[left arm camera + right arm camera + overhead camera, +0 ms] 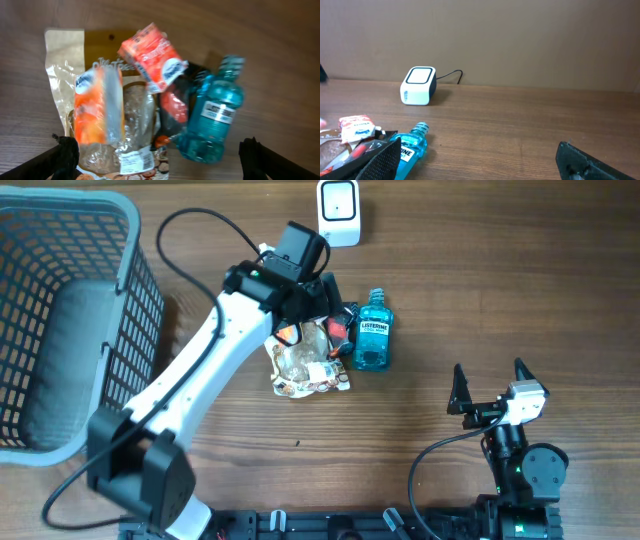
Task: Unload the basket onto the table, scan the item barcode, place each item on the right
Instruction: 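Carry the Kleenex pack to the pile and drop it, then withdraw the left gripper to the left side beside the basket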
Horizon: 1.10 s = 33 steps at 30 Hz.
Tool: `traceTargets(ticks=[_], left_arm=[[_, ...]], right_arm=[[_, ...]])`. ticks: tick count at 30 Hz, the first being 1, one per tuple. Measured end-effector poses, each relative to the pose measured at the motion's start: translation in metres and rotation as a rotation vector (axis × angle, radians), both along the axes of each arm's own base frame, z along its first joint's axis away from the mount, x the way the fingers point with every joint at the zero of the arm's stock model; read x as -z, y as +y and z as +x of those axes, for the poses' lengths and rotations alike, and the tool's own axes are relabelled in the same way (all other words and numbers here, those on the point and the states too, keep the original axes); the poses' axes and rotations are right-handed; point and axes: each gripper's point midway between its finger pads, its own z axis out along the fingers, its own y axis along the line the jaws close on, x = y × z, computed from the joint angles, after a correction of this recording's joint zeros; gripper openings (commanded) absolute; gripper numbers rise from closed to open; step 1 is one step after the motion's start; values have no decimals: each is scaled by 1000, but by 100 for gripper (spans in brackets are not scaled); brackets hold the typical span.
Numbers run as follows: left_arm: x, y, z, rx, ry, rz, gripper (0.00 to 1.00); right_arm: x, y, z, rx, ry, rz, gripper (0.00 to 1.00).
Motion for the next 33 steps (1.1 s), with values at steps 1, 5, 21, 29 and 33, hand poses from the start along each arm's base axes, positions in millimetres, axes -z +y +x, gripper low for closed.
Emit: traceTargets(ticks=[1,5,21,29,33], left_arm=[[-11,0,-1,4,-23,-14,100],[-15,-12,-17,59,-16,21,100],[-190,106,-24,-74,-465,116,4],[-173,236,-54,-420,-303,272,4],[-154,272,-52,-530,-216,314,4]], right_arm=[[0,0,0,0,0,0,100],[0,0,0,0,0,0,100],[0,0,0,0,0,0,100],[0,0,0,0,0,0,100],[0,0,0,0,0,0,100]])
